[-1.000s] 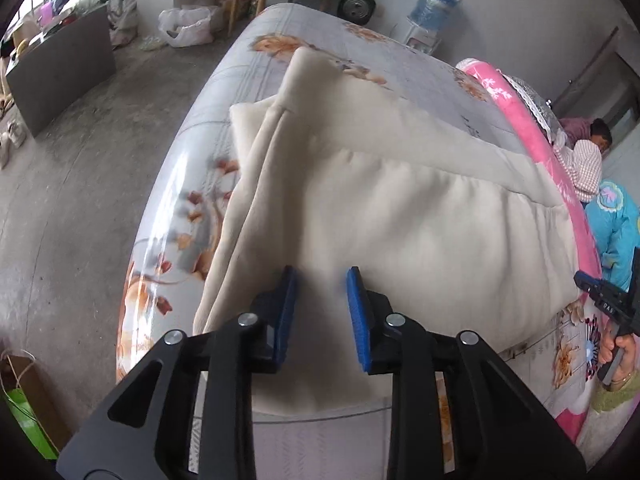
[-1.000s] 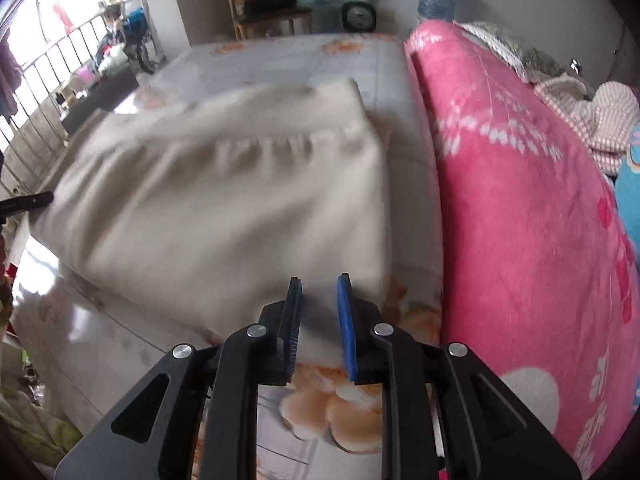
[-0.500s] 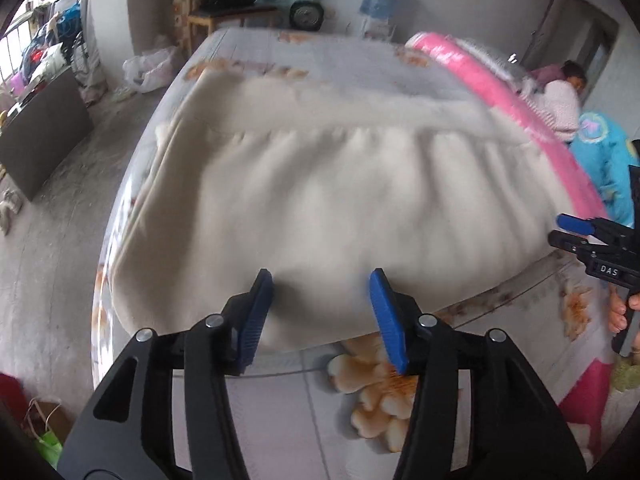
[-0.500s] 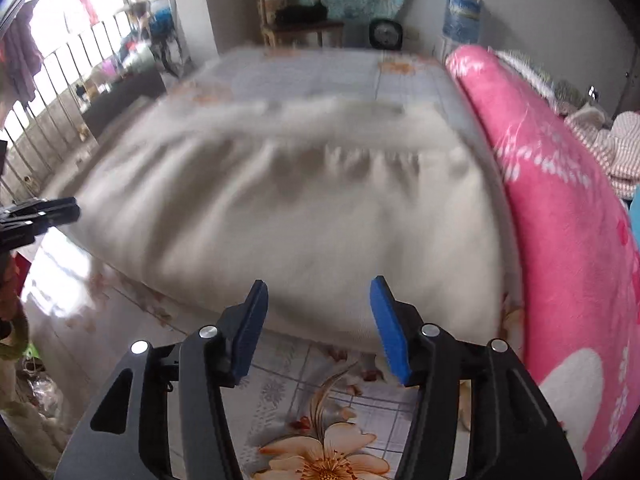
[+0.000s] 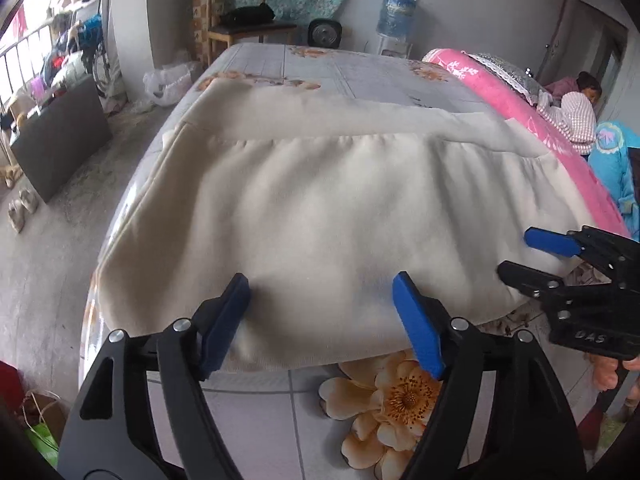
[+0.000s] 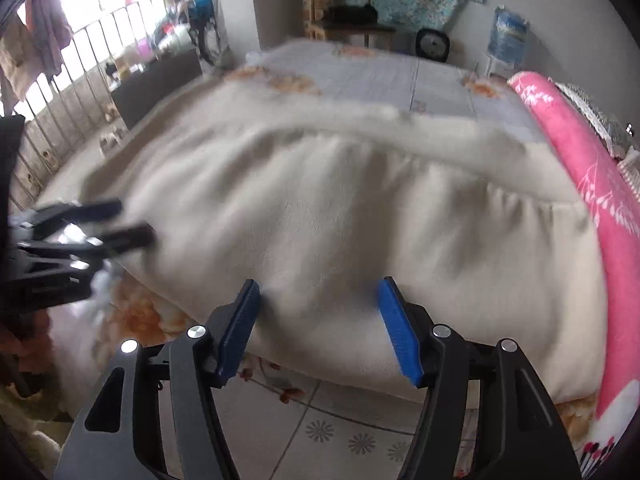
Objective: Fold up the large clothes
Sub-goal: 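Press and smooth the folded jacket flat with both tools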
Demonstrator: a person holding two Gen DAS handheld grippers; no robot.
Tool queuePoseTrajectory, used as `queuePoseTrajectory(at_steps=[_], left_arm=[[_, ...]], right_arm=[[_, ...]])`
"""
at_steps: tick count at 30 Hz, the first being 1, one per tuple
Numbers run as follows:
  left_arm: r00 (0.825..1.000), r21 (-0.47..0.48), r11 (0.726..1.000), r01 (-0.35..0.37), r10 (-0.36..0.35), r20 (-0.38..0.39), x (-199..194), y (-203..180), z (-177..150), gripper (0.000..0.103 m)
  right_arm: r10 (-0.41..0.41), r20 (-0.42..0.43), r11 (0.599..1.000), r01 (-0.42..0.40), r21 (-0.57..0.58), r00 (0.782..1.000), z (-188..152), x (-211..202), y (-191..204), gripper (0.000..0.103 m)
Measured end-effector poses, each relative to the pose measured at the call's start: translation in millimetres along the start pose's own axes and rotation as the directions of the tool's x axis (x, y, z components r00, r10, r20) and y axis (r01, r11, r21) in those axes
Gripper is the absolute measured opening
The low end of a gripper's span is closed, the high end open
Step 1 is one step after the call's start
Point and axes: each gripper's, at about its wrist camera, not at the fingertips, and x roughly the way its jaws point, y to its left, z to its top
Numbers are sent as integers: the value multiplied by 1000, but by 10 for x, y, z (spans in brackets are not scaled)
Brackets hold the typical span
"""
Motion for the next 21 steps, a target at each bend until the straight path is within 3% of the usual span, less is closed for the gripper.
queuePoseTrajectory(at_steps=[2, 3, 6, 8, 9, 11, 14, 16, 18, 20, 21], left_arm=[[1000, 2, 1000, 7, -7, -15, -27, -14, 35, 73], [1000, -3, 1000, 20, -20, 0, -77, 9, 48, 73], [998, -42, 999, 16, -14, 64, -163, 144, 84, 83], [1000, -94, 995, -26, 26, 3, -11, 243, 92, 84], [999, -109, 994, -31, 27, -37, 96, 294, 81, 84], [999, -77, 996, -40, 40, -8, 57, 253, 91, 84], [1000, -102, 995, -10, 10, 6, -68, 338, 114, 84], [999, -126, 992, -26, 31, 36, -131, 448, 110, 84], [999, -165, 985, -42, 42, -5, -53, 595, 105, 84], [999, -210, 978, -7, -4, -50, 73, 724, 69, 84], [1000, -205, 979, -6, 0, -26, 62, 722, 62, 84]], right_arm=[[6, -19, 1000, -6, 28, 1000, 58, -104, -2, 62], [14, 12, 999, -14, 30, 1000, 63, -205, 12, 62], [6, 63, 1000, -6, -3, 998, 42, -277, 63, 67], [32, -8, 999, -32, -17, 999, -22, -56, 92, 72], [21, -41, 999, -23, -38, 999, -58, 33, 133, 75], [-26, -7, 991, 25, -132, 1000, -97, -4, 229, 77], [-64, 42, 984, 70, -163, 997, -60, -269, 132, 77], [-108, 85, 987, 117, -114, 990, -62, -461, -105, 77], [-146, 101, 989, 146, 2, 984, -121, -594, -476, 78], [-172, 64, 977, 162, 141, 983, -251, -584, -897, 79], [-172, 23, 965, 164, 204, 985, -344, -518, -1102, 79]])
